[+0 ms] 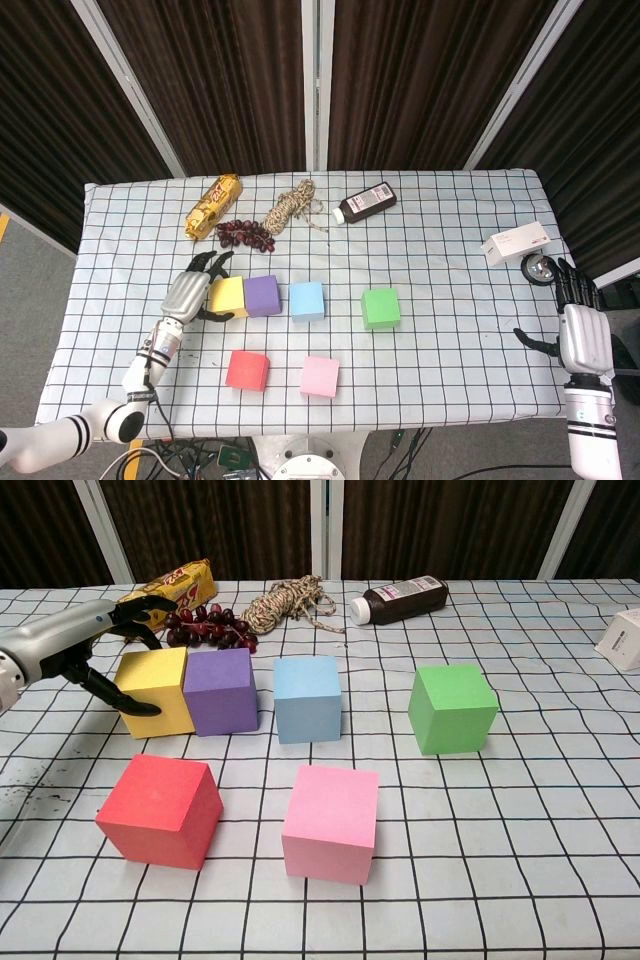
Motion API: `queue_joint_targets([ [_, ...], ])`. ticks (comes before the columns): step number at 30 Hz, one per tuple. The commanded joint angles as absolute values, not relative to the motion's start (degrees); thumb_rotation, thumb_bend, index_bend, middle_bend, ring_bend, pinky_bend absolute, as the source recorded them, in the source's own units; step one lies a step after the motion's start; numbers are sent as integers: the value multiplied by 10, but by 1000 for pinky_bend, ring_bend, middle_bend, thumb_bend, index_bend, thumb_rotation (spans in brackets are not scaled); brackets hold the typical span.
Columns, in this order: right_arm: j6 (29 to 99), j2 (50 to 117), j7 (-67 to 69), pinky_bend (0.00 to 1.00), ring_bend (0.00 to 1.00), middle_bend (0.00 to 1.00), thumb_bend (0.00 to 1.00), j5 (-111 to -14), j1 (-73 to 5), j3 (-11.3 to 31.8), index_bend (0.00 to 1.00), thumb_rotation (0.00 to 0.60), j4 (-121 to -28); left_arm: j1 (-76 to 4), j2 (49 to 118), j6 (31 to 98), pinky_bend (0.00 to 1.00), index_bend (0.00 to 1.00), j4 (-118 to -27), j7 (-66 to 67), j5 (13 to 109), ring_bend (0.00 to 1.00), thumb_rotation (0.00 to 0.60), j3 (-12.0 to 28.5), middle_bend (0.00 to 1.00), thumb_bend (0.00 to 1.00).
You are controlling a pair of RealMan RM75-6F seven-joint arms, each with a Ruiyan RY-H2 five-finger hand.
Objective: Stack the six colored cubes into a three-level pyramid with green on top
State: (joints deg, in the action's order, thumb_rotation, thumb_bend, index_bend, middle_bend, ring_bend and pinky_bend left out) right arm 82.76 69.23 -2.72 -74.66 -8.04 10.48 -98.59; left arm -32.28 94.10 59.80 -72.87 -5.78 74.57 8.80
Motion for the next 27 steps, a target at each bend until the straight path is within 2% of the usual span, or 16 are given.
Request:
queue_joint_targets([
  [1, 827, 693, -27, 0, 0, 0, 26, -746, -81, 105, 0, 600, -986, -322, 941, 600, 34, 43, -728, -60, 747, 26, 600, 87, 402, 94],
  [27, 827, 692, -26, 0, 0, 0, 24, -747, -80, 105, 0, 600, -985, -317, 960, 614, 31, 43, -725, -52, 753, 32, 600, 84, 406, 95],
])
